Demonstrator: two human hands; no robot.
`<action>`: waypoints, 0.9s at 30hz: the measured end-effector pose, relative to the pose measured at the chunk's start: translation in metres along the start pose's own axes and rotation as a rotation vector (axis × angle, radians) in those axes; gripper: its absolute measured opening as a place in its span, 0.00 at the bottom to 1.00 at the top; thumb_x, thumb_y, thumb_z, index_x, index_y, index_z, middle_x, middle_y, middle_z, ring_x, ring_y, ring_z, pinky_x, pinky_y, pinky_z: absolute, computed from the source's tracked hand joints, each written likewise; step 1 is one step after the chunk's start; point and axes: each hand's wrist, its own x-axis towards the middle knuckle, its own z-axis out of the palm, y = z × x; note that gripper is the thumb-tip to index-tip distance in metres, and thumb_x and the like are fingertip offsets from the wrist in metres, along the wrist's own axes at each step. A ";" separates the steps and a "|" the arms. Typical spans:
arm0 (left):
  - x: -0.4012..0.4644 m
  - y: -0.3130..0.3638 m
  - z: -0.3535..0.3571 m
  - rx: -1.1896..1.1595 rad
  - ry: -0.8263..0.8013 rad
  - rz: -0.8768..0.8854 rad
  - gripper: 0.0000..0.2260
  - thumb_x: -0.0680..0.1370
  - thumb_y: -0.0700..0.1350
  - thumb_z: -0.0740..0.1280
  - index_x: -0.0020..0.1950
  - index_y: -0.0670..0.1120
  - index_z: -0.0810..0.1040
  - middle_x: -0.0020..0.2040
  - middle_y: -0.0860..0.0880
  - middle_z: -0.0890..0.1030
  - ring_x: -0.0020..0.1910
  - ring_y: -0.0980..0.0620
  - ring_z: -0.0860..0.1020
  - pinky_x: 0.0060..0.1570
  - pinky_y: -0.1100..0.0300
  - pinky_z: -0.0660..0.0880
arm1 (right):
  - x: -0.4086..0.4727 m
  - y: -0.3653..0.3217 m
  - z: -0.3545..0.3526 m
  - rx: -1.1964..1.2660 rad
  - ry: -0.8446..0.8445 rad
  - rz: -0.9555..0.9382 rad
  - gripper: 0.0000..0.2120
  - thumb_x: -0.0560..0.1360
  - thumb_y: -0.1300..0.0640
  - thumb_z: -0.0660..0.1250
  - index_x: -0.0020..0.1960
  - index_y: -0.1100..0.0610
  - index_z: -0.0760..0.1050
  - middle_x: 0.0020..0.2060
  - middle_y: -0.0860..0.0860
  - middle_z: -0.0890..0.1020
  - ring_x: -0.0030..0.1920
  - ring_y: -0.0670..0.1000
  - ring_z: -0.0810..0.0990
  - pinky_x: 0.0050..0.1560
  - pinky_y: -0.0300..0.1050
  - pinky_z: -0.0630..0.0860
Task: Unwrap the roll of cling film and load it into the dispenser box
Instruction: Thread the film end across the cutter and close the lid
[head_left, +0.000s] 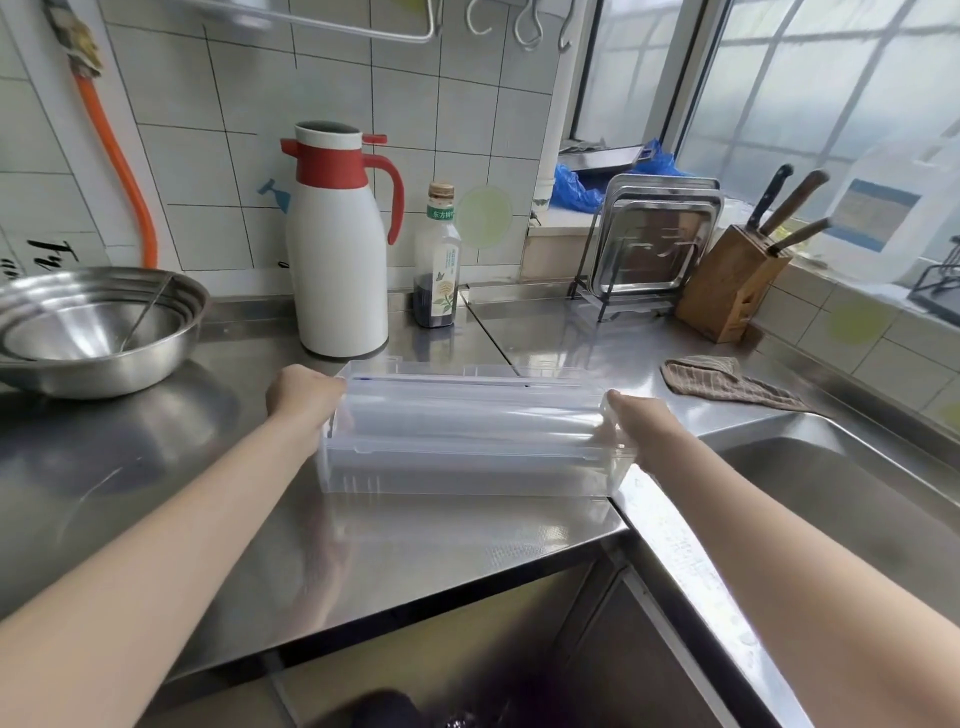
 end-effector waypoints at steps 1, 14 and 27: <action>0.001 0.001 -0.001 -0.049 -0.016 -0.032 0.09 0.71 0.37 0.65 0.31 0.42 0.71 0.31 0.43 0.71 0.36 0.46 0.70 0.41 0.60 0.68 | 0.003 0.000 -0.001 0.057 -0.040 0.040 0.13 0.76 0.49 0.62 0.50 0.59 0.76 0.42 0.57 0.77 0.38 0.57 0.77 0.36 0.42 0.75; 0.011 -0.003 -0.013 -0.463 -0.467 -0.432 0.01 0.78 0.38 0.65 0.47 0.40 0.76 0.43 0.43 0.80 0.40 0.46 0.79 0.39 0.46 0.79 | 0.017 0.002 0.004 0.160 -0.086 0.196 0.19 0.76 0.44 0.64 0.60 0.57 0.72 0.62 0.53 0.75 0.53 0.52 0.74 0.53 0.47 0.67; 0.010 -0.005 -0.011 -0.371 -0.380 -0.363 0.03 0.77 0.37 0.67 0.44 0.38 0.76 0.28 0.42 0.81 0.22 0.47 0.80 0.21 0.49 0.77 | 0.011 0.002 0.005 0.042 -0.030 0.012 0.14 0.78 0.49 0.62 0.56 0.57 0.74 0.49 0.57 0.76 0.41 0.55 0.73 0.45 0.45 0.67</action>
